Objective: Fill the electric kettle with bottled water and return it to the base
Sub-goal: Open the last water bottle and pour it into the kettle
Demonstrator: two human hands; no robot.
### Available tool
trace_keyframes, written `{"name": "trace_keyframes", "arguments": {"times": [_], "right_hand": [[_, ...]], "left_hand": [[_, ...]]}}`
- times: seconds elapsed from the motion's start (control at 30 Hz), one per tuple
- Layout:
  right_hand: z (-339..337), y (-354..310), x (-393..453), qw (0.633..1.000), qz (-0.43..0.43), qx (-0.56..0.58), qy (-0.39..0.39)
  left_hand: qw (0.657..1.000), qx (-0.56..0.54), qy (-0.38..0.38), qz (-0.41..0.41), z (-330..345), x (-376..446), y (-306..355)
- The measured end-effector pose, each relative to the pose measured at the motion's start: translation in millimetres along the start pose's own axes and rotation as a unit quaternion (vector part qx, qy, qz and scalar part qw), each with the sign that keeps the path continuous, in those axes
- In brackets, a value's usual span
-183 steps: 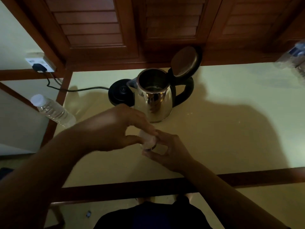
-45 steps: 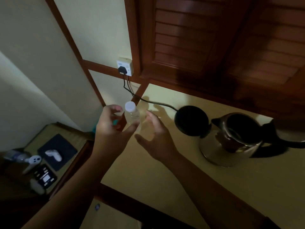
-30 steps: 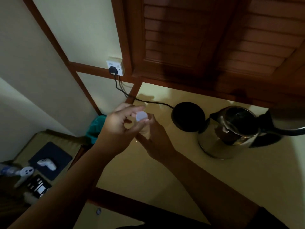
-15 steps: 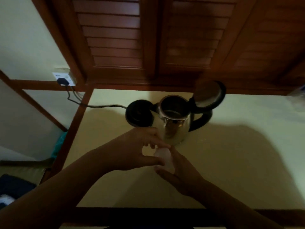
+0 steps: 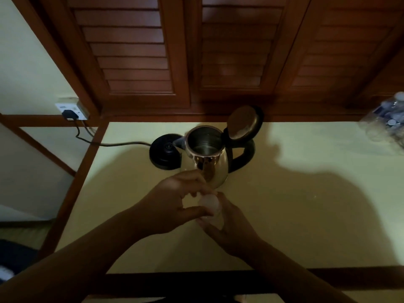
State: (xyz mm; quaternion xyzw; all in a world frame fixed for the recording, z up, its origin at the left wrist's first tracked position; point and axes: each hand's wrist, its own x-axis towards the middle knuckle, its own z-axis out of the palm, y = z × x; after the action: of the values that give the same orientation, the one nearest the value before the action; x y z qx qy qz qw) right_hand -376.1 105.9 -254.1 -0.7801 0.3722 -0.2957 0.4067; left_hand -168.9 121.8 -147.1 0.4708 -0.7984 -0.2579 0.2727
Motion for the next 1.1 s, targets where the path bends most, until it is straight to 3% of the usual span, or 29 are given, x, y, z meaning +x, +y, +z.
{"name": "trace_keyframes", "arguments": {"times": [0.17, 0.27, 0.47, 0.67, 0.77, 0.93, 1.1], "right_hand": [[2, -1, 0, 1.0, -0.004, -0.019, 0.022], [5, 0, 0, 0.998, -0.016, -0.031, 0.043], [9, -5, -1, 0.996, -0.041, -0.034, 0.075], [15, 13, -4, 0.996, -0.021, -0.062, 0.066], [17, 7, -2, 0.995, -0.023, -0.051, 0.078], [17, 1, -1, 0.994, -0.018, -0.052, 0.091], [17, 3, 1, 0.992, -0.044, -0.081, 0.089]], "left_hand": [[0.996, 0.067, 0.06, 0.007, 10, -5, 6], [0.979, 0.183, 0.084, 0.015, 16, -6, 12], [0.946, 0.312, -0.022, 0.088, 4, 9, 9], [0.944, 0.329, -0.027, 0.003, 16, 12, 15], [0.936, 0.343, 0.036, -0.075, 27, 7, 21], [0.907, 0.386, 0.135, -0.097, 41, 7, 33], [0.902, 0.374, 0.137, -0.166, 44, 4, 35]]}}
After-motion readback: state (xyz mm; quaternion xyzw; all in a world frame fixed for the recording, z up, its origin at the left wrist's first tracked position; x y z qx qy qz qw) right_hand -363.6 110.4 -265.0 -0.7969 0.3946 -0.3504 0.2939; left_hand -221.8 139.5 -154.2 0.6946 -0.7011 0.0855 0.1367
